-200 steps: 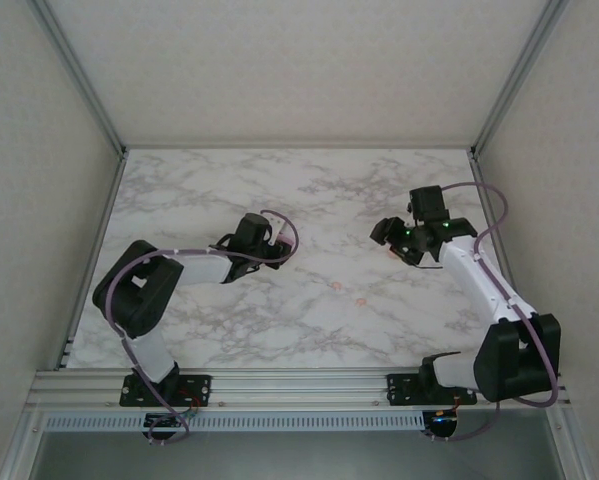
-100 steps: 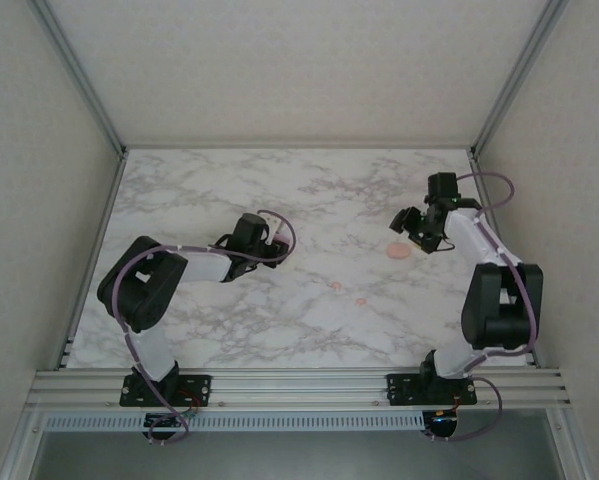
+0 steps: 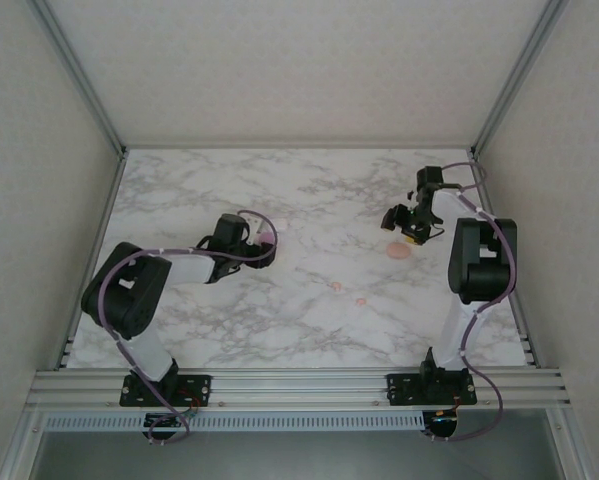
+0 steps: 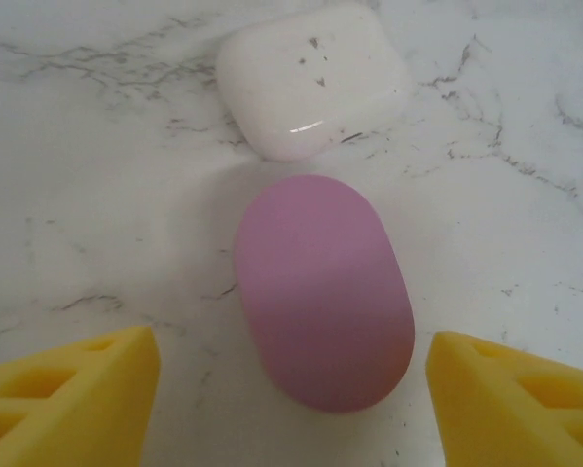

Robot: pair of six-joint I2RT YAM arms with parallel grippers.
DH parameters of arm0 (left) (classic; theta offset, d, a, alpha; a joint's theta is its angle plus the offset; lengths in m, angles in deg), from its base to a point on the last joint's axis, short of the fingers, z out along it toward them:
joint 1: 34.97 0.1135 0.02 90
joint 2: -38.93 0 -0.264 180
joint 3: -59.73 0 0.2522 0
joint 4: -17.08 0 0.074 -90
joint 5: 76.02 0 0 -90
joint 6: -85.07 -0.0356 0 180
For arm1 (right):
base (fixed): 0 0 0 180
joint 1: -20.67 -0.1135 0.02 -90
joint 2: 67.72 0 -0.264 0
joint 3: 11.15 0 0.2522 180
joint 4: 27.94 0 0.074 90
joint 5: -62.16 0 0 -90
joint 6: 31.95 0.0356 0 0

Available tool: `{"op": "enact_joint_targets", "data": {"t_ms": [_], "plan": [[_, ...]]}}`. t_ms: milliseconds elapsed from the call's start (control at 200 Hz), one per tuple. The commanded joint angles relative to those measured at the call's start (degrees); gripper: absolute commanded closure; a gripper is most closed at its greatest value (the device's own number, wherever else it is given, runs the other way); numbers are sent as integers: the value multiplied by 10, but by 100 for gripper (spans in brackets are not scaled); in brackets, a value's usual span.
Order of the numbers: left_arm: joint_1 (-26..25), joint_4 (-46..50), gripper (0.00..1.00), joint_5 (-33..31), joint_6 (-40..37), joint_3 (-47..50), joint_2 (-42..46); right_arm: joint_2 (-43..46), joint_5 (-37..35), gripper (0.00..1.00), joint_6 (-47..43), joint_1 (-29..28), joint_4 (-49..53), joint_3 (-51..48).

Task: Insert the wireless bluetooth earbuds into the charging case

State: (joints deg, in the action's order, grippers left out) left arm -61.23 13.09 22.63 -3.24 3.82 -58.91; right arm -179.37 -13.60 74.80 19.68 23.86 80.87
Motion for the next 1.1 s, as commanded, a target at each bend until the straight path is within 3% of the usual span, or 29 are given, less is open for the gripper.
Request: {"op": "enact_joint_targets", "data": {"t_ms": [0,410,556,661,896,1091], "plan": [[14,3,25,25,21,16,56,-12,37,34,-34,0,36,19],[22,73,22,24,43,21,234,77,95,36,-24,-1,63,-64],[22,98,22,32,39,5,266,104,87,36,-25,-13,79,-87],[22,104,22,38,42,1,287,114,41,35,-40,-21,79,-91],[22,122,22,63,40,-8,320,88,-48,30,-88,-21,75,-34],[22,126,22,57,40,-2,357,33,25,30,-89,-20,68,-34]]}}
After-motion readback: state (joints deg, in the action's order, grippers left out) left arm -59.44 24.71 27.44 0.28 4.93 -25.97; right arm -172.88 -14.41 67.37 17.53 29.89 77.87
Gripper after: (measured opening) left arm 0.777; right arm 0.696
